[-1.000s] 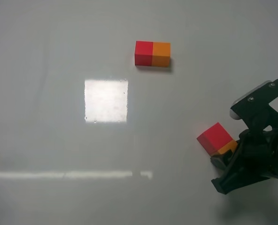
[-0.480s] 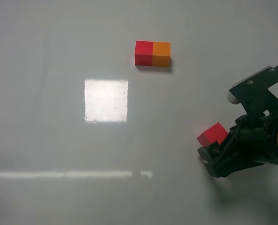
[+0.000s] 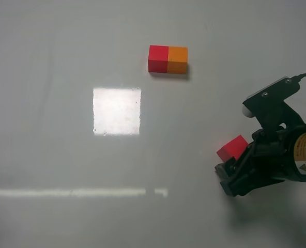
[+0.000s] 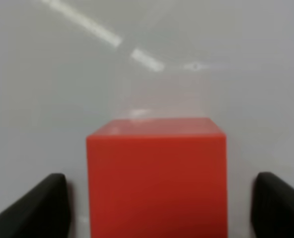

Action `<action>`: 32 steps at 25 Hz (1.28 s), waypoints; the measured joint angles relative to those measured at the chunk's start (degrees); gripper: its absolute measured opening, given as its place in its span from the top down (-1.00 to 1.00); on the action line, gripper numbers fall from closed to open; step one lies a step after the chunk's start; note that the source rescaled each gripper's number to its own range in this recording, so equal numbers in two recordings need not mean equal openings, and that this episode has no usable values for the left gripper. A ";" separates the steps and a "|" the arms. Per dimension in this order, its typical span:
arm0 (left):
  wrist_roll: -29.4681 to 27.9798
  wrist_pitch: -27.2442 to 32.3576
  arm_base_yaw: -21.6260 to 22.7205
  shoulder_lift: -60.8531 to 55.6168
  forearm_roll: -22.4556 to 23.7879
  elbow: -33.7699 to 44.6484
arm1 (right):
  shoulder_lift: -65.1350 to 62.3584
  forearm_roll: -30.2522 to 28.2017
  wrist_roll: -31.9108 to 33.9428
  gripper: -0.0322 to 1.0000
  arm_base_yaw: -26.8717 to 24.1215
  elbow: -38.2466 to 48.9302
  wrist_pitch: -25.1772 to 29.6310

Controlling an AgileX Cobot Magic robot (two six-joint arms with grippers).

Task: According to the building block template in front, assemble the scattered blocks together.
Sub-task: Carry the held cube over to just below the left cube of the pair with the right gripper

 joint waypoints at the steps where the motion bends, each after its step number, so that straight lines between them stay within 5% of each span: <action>1: 0.00 0.00 0.00 0.00 0.00 0.00 | 0.06 -0.14 0.00 -0.35 0.00 0.00 0.00; 8: 0.00 0.00 0.00 0.00 0.00 0.00 | 0.15 -0.40 -0.05 0.91 0.00 0.00 0.81; 15: 0.00 -0.06 0.00 0.00 0.00 0.00 | 0.17 1.36 -4.04 0.93 0.00 -1.07 2.00; 25: 0.00 -0.01 0.00 0.00 0.00 0.00 | 2.09 18.21 -35.77 0.93 0.00 -16.36 12.03; 32: 0.00 -0.01 0.00 0.00 0.00 0.00 | 12.41 20.15 -52.48 0.93 5.77 -28.68 20.72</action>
